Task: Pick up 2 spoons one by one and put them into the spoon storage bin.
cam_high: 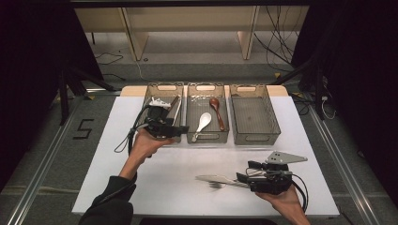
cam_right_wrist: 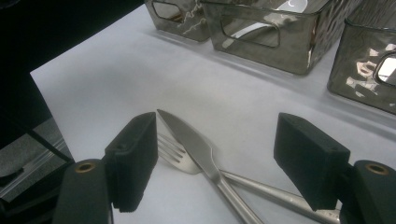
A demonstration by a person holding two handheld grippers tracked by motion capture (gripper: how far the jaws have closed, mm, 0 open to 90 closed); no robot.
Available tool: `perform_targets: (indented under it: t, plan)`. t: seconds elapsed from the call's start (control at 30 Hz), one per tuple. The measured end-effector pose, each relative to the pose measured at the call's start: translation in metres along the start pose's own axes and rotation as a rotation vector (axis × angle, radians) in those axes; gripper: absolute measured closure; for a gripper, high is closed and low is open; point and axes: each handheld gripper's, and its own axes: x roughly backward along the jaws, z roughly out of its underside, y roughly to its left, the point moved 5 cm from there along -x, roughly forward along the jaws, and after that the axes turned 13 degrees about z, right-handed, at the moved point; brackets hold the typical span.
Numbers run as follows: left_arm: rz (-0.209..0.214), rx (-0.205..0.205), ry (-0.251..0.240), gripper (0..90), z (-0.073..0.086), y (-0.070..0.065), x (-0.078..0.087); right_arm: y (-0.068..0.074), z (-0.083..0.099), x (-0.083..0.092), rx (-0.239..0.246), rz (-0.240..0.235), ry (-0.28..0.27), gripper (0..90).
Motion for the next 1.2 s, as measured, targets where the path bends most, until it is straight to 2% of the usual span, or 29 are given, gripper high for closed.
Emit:
perform_targets:
  t: [0.3,0.47,0.67,0.87,1.1,1.2]
  plan:
    - [0.014,-0.013,-0.027,21.6,0.035,-0.011,0.023,0.0,0.001,-0.002,0.013,0.012,0.02,29.7]
    - [0.016,-0.006,-0.038,21.6,0.051,-0.011,0.03,0.001,0.002,-0.004,0.028,0.013,0.038,29.7]
    - [0.016,-0.018,-0.044,21.2,0.069,-0.013,0.037,0.001,0.005,-0.007,0.046,0.015,0.067,29.7]
    - [0.032,-0.016,-0.084,20.9,0.083,-0.016,0.044,0.001,0.007,-0.01,0.067,0.018,0.091,29.8]
    - [0.04,-0.036,-0.093,20.0,0.096,-0.022,0.048,0.001,0.01,-0.013,0.088,0.025,0.118,29.8]
    - [0.036,-0.059,-0.082,19.7,0.104,-0.023,0.047,0.001,0.011,-0.014,0.101,0.032,0.13,29.8]
